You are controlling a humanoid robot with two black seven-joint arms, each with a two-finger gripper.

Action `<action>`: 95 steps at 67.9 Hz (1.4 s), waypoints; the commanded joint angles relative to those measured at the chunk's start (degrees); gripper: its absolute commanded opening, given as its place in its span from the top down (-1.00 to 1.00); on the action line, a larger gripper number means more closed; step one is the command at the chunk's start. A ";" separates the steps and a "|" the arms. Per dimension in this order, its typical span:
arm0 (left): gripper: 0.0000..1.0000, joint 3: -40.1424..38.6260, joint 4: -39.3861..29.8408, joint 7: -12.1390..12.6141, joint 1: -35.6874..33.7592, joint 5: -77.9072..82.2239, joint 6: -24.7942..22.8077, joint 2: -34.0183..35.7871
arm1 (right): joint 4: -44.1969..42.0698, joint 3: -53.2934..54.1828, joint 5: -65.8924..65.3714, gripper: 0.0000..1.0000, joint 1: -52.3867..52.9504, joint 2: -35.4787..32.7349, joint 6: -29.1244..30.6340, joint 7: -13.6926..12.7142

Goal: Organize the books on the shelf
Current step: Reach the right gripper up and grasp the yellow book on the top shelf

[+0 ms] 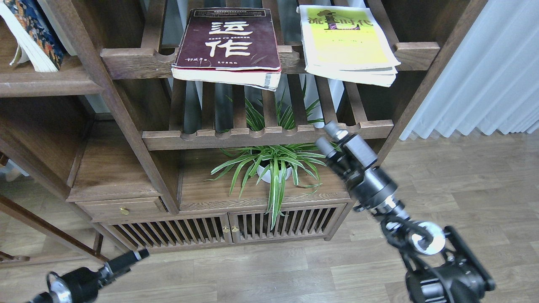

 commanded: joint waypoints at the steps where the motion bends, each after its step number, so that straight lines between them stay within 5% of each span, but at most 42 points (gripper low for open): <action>1: -1.00 0.03 0.17 0.00 0.19 -0.03 0.00 -0.05 | 1.93 0.84 0.00 -0.90 1.83 -1.33 -2.35 0.00; 45: -1.00 0.03 0.53 -0.18 2.57 0.06 0.00 -0.05 | 0.88 0.67 -0.53 -0.68 14.66 -5.73 -18.00 0.00; 61: -1.00 0.03 0.61 -0.18 2.74 0.06 0.00 -0.31 | -2.02 0.67 -0.53 -0.16 16.16 -9.33 -18.61 0.00; 80: -1.00 -0.24 0.61 -0.18 3.27 0.06 0.00 -0.49 | -2.64 1.28 4.12 0.90 16.51 -9.77 -16.86 0.00; 95: -1.00 -1.56 0.61 -0.18 4.41 -0.03 0.00 -0.49 | -1.32 4.45 7.73 0.99 13.97 -11.35 -12.38 0.00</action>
